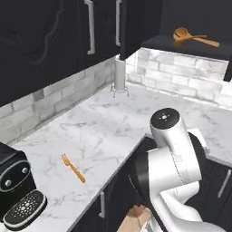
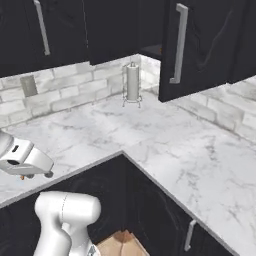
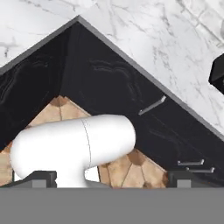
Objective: Organize the utensils by type. Pick up the wooden spoons from the counter and place them in the open cabinet. Then pick up the metallic utensils from the counter and place them in the open drawer.
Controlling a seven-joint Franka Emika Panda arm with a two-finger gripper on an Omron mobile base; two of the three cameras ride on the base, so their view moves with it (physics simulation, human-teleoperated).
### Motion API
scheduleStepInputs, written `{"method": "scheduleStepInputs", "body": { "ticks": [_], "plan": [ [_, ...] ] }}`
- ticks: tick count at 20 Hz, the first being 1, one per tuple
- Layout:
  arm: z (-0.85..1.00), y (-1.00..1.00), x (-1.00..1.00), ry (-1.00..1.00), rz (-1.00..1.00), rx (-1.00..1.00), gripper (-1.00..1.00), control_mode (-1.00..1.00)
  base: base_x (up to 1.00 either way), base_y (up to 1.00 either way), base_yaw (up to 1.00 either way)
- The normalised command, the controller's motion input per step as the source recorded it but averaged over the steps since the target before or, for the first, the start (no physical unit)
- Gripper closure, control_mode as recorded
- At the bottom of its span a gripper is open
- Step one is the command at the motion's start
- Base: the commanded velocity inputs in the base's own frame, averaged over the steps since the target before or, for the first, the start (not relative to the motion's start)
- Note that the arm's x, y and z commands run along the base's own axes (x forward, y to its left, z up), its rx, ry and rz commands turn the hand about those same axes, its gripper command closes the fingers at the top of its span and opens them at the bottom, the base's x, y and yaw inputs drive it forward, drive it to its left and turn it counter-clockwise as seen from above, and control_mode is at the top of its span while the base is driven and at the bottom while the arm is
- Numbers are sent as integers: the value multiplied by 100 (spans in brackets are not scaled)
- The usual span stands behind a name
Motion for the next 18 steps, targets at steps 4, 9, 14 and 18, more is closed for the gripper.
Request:
{"method": "scheduleStepInputs", "body": {
  "ticks": [4,9,14,18],
  "plan": [
    [0,0,0,0,0,0,-100,100,-47,-21,100],
    [0,0,0,0,0,0,-100,100,-38,-18,100],
    [0,0,0,0,0,0,-100,100,5,-9,48],
    [0,0,0,0,0,0,-100,100,32,-1,8]
  ]
}}
